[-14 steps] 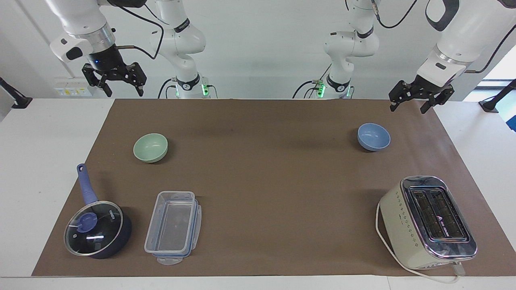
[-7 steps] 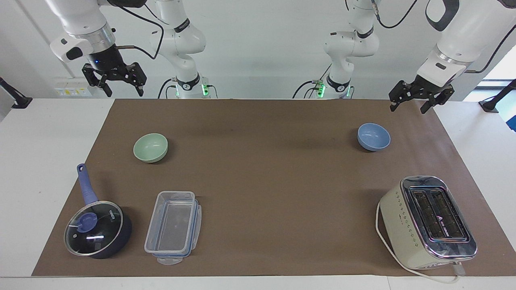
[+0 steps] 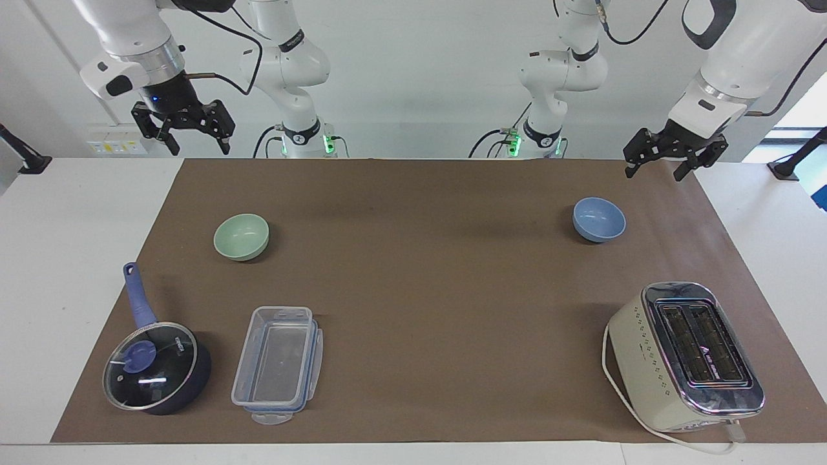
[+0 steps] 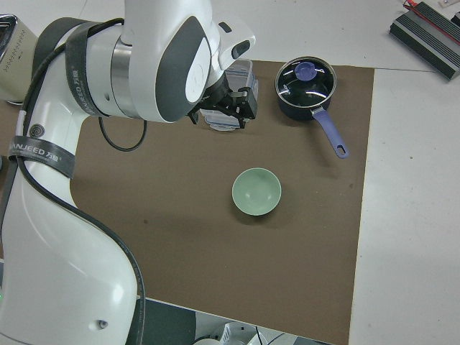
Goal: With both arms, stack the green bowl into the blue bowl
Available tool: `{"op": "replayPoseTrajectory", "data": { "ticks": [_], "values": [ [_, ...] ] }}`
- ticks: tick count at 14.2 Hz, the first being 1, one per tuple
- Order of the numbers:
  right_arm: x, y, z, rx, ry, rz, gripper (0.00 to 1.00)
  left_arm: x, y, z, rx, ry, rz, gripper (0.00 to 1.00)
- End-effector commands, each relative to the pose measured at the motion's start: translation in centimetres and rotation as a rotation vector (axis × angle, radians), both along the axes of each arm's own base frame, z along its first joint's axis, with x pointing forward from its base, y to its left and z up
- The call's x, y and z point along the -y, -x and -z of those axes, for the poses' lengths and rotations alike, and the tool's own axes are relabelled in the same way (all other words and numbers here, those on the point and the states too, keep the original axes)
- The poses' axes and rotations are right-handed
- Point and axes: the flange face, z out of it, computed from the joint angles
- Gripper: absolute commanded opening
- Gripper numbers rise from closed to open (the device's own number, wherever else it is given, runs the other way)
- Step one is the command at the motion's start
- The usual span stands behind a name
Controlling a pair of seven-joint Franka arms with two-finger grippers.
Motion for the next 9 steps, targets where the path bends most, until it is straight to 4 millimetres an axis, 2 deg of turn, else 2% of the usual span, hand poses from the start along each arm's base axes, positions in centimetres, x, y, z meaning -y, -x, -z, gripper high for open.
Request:
{"op": "replayPoseTrajectory", "data": {
  "ticks": [1, 5, 8, 9],
  "values": [
    [0.1, -0.2, -0.2, 0.004, -0.016, -0.01, 1.0, -0.7, 0.9, 0.1, -0.003, -0.005, 0.005, 1.0],
    [0.1, -0.2, -0.2, 0.004, -0.014, -0.01, 1.0, -2.0, 2.3, 1.2, 0.044, 0.002, -0.001, 1.0],
    [0.1, -0.2, -0.2, 0.004, -0.016, -0.01, 1.0, -2.4, 3.7, 4.5, 0.052, 0.009, 0.007, 1.0],
    [0.1, -0.2, -0.2, 0.004, -0.014, -0.01, 1.0, -3.3, 4.2, 5.3, 0.052, 0.01, 0.008, 1.0]
  ]
}}
